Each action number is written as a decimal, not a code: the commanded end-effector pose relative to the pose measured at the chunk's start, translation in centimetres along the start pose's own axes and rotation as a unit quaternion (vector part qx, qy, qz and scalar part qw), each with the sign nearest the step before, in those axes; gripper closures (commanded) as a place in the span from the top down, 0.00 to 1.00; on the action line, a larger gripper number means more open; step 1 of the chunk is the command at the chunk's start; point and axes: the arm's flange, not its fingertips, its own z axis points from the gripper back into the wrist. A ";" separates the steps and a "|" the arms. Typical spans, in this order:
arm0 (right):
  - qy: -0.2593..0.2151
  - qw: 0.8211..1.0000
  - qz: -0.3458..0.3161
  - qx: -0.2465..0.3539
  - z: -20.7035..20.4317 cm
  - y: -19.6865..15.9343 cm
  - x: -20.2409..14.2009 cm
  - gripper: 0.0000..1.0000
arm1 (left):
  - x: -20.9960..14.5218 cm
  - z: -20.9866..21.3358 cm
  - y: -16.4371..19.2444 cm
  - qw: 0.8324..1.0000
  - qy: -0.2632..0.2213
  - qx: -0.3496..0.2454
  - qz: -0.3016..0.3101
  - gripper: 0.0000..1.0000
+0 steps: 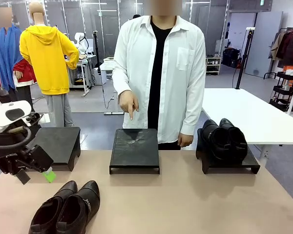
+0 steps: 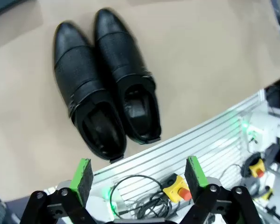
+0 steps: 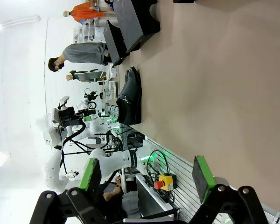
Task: Place the shoes on the stand as instructed by the person.
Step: Pick up another pair of Shoes and place it on the Shoes Stand indicated by the person.
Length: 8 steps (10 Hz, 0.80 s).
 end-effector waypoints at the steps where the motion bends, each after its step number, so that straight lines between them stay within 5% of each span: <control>1: -0.003 1.000 0.006 -0.006 0.0 0.0 -0.2 1.00 | 1.2 -1.7 -2.2 0.996 0.039 0.018 0.072 1.00; 8: -0.003 1.000 0.006 -0.006 0.0 0.0 -0.2 1.00 | 1.3 -8.3 -3.4 0.983 0.069 0.060 0.157 1.00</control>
